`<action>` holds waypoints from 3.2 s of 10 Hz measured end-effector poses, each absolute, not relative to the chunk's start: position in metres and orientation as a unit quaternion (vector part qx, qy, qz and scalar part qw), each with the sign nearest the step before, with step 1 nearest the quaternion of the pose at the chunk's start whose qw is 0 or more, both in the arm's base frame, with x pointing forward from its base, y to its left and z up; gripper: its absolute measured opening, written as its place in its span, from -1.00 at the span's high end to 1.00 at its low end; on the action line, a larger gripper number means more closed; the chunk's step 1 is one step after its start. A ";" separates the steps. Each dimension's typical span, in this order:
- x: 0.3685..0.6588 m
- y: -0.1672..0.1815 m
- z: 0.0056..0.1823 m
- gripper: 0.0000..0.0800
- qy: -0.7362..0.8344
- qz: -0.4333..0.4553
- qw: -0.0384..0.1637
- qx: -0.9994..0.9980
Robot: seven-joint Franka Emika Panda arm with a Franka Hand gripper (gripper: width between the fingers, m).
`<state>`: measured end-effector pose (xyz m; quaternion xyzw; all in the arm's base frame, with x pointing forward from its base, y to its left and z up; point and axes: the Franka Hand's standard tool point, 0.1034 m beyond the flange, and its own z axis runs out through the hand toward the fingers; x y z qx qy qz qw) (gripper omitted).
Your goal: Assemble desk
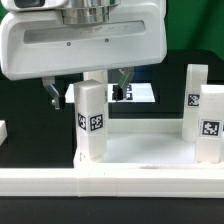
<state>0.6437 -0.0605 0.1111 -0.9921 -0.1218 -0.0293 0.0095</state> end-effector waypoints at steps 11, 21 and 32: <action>0.644 -0.064 0.110 0.28 0.129 -0.026 0.022 -0.991; 0.644 -0.064 0.109 0.28 0.539 -0.015 0.029 -0.842; 0.644 -0.058 0.108 -0.62 0.144 -0.023 0.019 -0.989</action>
Offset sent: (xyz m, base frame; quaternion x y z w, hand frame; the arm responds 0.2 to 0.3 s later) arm 0.0000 0.0000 0.0000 0.0000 0.0000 0.0000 1.0000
